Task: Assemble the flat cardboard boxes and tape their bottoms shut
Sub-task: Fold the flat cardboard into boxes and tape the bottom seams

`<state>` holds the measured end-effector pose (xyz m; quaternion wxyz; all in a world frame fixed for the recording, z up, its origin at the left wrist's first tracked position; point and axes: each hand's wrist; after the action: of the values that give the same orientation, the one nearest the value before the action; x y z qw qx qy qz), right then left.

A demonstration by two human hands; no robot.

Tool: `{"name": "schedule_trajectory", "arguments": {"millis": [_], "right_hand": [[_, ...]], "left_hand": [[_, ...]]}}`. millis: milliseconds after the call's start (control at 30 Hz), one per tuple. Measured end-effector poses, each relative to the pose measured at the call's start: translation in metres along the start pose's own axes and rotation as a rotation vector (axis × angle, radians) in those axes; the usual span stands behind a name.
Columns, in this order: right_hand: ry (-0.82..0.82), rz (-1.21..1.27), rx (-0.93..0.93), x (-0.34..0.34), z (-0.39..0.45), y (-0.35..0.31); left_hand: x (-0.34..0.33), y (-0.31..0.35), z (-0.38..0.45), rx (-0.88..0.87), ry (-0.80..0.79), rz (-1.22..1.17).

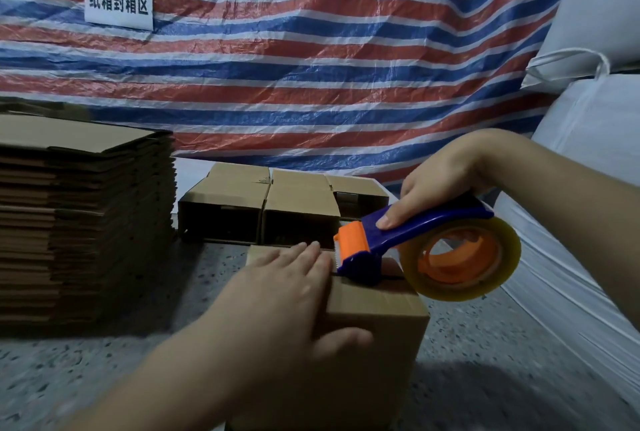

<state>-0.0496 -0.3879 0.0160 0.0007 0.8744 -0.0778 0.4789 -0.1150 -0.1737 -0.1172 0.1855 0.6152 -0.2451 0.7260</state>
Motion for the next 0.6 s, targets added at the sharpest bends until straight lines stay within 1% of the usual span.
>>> {"name": "schedule_trajectory", "arguments": {"millis": [100, 267, 433, 600], "right_hand": [[-0.021, 0.010, -0.024, 0.000, -0.002, 0.001], [-0.072, 0.026, -0.055, 0.002, -0.011, 0.013], [-0.089, -0.041, -0.116, 0.002, -0.020, 0.028], [-0.039, -0.108, -0.122, 0.003, -0.016, 0.023]], "left_hand": [[-0.005, 0.001, 0.004, 0.004, -0.024, 0.083], [-0.009, 0.000, 0.011, -0.015, -0.054, 0.089], [-0.015, 0.000, 0.010, -0.008, -0.002, 0.052], [-0.012, -0.001, 0.004, -0.009, 0.055, 0.014]]}}
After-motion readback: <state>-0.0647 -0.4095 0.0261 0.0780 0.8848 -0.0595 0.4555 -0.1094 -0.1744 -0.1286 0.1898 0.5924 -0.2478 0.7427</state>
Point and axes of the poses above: each hand's wrist, its own z-axis towards the middle knuckle, its own x-axis out of the back of the hand, y = z × x, and after that the axes turned 4 degrees about z, right-handed
